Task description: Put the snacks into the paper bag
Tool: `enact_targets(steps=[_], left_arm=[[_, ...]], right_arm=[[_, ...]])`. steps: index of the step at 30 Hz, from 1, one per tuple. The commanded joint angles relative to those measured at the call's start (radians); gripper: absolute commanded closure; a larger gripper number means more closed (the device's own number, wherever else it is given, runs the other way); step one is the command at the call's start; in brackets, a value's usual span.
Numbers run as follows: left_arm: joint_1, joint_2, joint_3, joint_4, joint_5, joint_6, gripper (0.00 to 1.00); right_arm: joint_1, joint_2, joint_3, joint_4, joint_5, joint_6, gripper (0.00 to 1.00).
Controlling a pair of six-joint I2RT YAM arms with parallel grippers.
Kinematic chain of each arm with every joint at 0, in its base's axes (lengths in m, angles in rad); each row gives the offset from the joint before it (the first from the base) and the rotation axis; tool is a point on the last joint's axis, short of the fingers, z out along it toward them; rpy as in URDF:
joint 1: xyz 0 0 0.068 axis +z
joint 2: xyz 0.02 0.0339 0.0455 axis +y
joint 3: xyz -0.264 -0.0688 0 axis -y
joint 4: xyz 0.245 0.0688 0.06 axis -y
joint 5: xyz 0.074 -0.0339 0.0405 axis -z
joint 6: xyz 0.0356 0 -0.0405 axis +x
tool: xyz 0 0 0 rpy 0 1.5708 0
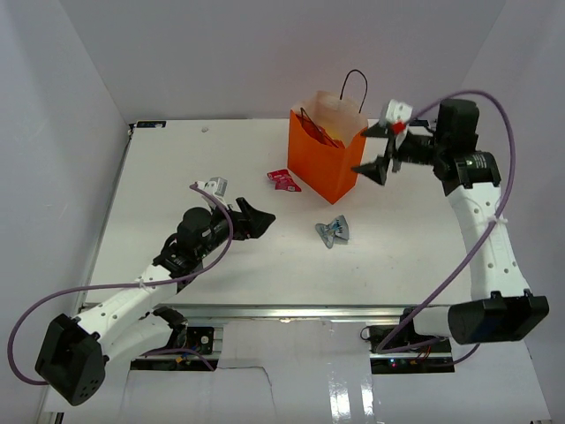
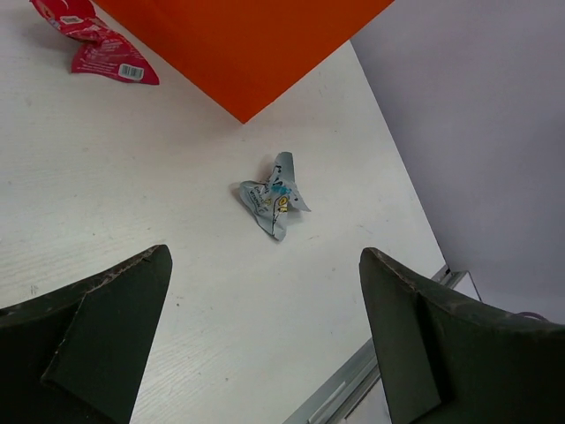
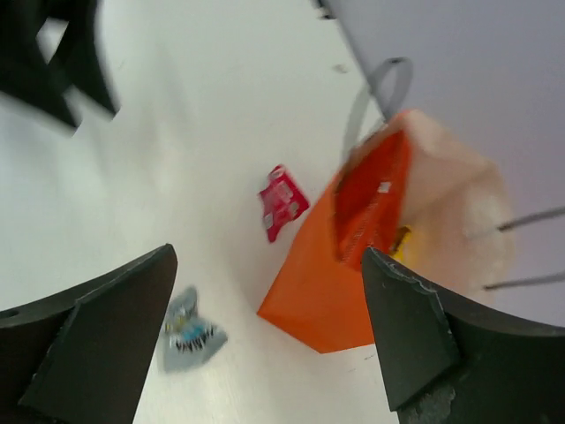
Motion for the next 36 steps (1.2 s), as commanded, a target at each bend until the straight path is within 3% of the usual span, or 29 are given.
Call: enact_targets(steps=[1,3,6,11,14,18,26,36], left_arm=[[0.003,0.012,-0.006,-0.008,-0.031,-0.020,0.02],[0.004,0.035,0.004,-0.008,-0.024,-0.023,0.02],[0.004,0.086,0.024,-0.008,-0.005,-0.028,0.02],[0.004,0.135,0.036,-0.014,0.031,-0.048,0.02],[0.006,0.126,0.027,-0.029,0.028,-0.066,0.02],[0.006,0.092,0.001,-0.061,0.010,-0.088,0.02],[0.007,0.025,-0.041,-0.091,-0.030,-0.111,0.02],[0.010,0.084,-0.029,-0.072,-0.007,-0.103,0.02]], right_arm=[[0.023,-0.057,-0.142,-0.584,-0.179,-0.801,0.10],[0.024,-0.093,-0.271,-0.716,-0.108,-1.031,0.10],[0.033,-0.145,-0.450,-0.627,0.047,-1.215,0.08],[0.088,-0.086,-0.615,-0.332,0.279,-1.145,0.03],[0.130,0.022,-0.598,-0.249,0.334,-1.103,0.15],[0.199,0.163,-0.534,-0.145,0.398,-1.043,0.23],[0.286,0.310,-0.463,-0.079,0.454,-0.931,0.29],[0.319,0.365,-0.518,-0.056,0.515,-0.894,0.44]])
